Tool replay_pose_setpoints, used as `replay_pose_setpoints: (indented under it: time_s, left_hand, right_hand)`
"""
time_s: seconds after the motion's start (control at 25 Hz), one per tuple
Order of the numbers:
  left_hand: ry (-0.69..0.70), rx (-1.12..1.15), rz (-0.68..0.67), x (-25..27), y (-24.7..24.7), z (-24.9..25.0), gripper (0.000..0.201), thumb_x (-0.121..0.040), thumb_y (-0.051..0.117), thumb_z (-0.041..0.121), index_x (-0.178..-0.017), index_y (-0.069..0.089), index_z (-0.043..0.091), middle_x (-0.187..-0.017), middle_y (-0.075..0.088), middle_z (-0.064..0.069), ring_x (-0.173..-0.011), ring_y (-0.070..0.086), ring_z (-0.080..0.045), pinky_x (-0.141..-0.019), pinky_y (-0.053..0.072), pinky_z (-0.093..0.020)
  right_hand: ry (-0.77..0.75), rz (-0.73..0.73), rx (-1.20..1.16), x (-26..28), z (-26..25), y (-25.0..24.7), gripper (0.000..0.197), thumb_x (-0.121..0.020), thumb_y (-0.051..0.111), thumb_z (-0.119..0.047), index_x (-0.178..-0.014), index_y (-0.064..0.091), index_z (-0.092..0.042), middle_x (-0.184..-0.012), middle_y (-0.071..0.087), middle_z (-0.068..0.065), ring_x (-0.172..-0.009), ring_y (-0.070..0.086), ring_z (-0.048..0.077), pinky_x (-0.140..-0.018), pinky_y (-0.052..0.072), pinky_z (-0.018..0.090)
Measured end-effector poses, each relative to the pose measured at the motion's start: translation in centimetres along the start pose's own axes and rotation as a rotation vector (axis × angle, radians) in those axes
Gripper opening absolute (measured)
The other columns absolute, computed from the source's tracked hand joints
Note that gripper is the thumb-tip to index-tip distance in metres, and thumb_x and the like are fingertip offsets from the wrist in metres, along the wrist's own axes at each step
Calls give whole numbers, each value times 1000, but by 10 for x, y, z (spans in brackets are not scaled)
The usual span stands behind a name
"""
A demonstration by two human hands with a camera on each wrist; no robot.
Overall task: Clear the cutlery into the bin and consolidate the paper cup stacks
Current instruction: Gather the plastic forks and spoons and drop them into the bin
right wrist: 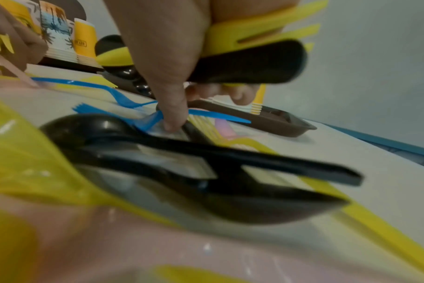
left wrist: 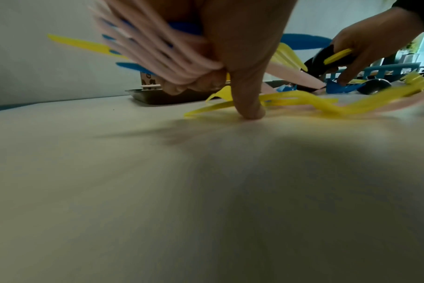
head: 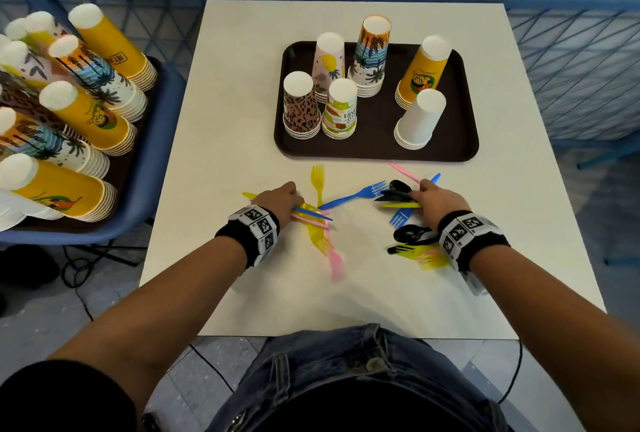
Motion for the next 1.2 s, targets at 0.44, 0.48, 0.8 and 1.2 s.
replay_pose_setpoints:
  time_s: [0.44, 0.48, 0.8, 1.2]
  left_hand:
    - [-215, 488, 229, 19, -10, -32, 29, -86, 61, 25, -100, 57, 0, -102, 63, -24, -99, 58, -37, -78, 39, -32]
    - [-228, 495, 232, 17, -14, -29, 30, -84, 62, 28, -98, 58, 2, -102, 64, -23, -98, 58, -36, -78, 40, -32]
    - [-2, 170, 296, -15, -63, 42, 44, -84, 40, 36, -106, 57, 1, -102, 62, -27, -102, 54, -40, -82, 39, -42]
    - [-125, 25, 128, -39, -57, 24, 45, -85, 51, 19, -130, 47, 27, -126, 58, -10, -118, 52, -33, -94, 43, -39]
  right_hand:
    - [6, 43, -57, 3, -2, -8, 35, -91, 50, -31, -118, 50, -9, -104, 51, 15, -112, 46, 33, -85, 45, 41]
    - [37, 57, -73, 6, 1, -11, 34, -91, 49, -31, -118, 49, -9, -98, 48, 15, -107, 49, 35, -85, 45, 41]
    - [261, 113, -394, 17, 37, -17, 29, -86, 56, -29, -108, 58, -10, -104, 63, 21, -98, 59, 38, -76, 45, 37]
    - [216, -47, -250, -1, 23, 6, 30, -83, 60, -21, -111, 58, -11, -115, 57, 14, -107, 57, 32, -88, 47, 37]
Point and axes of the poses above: each hand's wrist, its own x-axis away from the middle knuckle, its own y-axis out of the palm, z = x × y, the point moved 7 cm from there along -x, towards the middle knuckle
